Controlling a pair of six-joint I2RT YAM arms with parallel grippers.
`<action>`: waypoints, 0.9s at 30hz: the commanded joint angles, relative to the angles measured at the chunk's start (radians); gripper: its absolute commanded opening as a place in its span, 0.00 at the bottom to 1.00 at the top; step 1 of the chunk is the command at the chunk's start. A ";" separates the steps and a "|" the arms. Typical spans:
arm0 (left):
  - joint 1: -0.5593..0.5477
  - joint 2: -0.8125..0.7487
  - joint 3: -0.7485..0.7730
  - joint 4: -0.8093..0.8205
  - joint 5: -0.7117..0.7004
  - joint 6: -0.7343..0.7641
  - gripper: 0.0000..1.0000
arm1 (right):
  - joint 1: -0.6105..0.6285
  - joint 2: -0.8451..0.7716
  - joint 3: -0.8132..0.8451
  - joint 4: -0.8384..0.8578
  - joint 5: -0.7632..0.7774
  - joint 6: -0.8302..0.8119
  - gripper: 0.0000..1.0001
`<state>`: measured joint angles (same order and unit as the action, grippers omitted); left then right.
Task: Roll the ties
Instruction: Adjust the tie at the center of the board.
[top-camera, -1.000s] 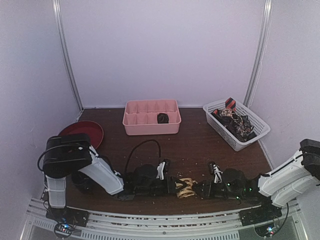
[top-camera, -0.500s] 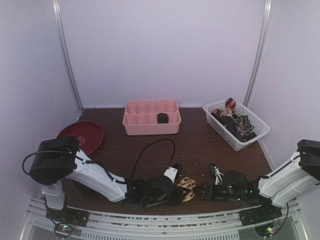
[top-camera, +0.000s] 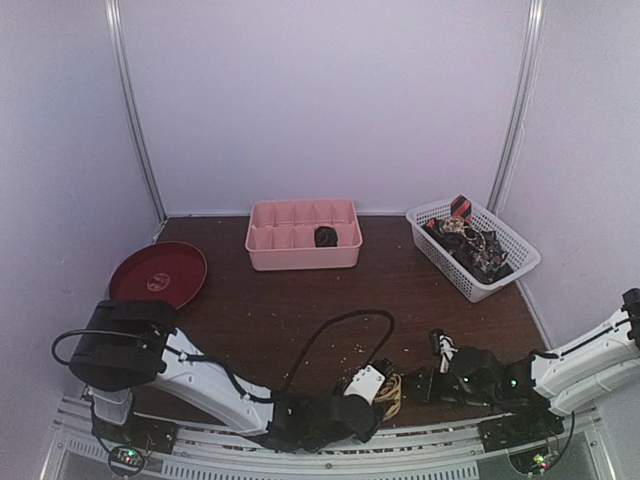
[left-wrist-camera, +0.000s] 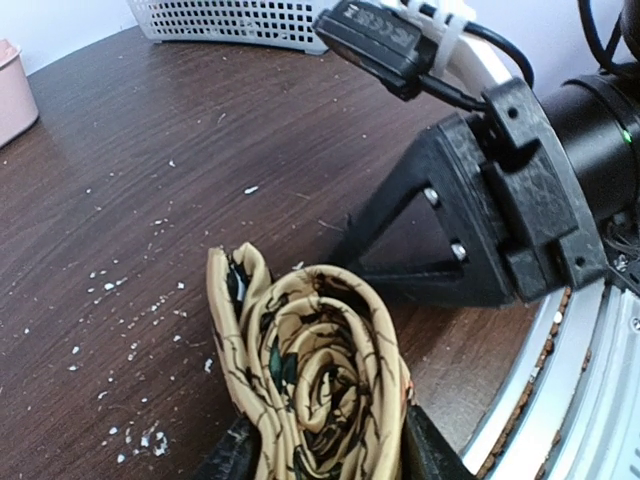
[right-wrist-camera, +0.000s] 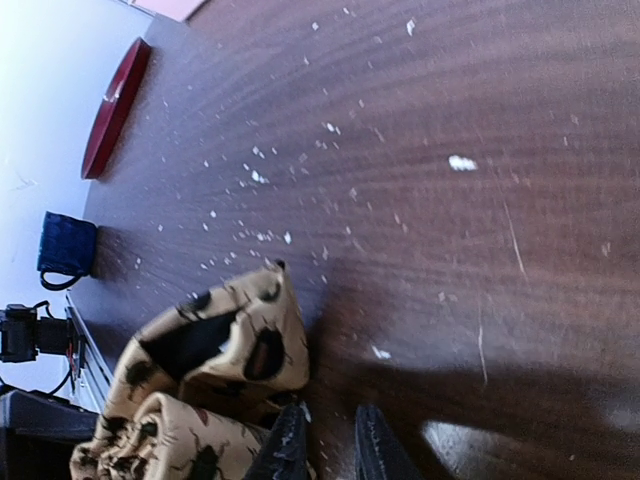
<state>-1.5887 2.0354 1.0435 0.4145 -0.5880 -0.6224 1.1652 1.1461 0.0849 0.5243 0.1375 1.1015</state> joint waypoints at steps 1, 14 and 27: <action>-0.003 0.034 0.025 -0.001 -0.068 0.043 0.45 | 0.052 0.031 -0.015 -0.039 0.063 0.056 0.16; -0.017 0.096 0.074 -0.033 -0.122 0.062 0.55 | 0.115 0.213 0.017 0.079 0.105 0.074 0.15; -0.017 0.125 0.086 -0.031 -0.159 0.100 0.62 | 0.119 0.133 0.022 -0.038 0.174 0.015 0.17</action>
<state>-1.6108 2.1281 1.1191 0.3920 -0.7269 -0.5468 1.2781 1.2907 0.1116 0.6071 0.2840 1.1469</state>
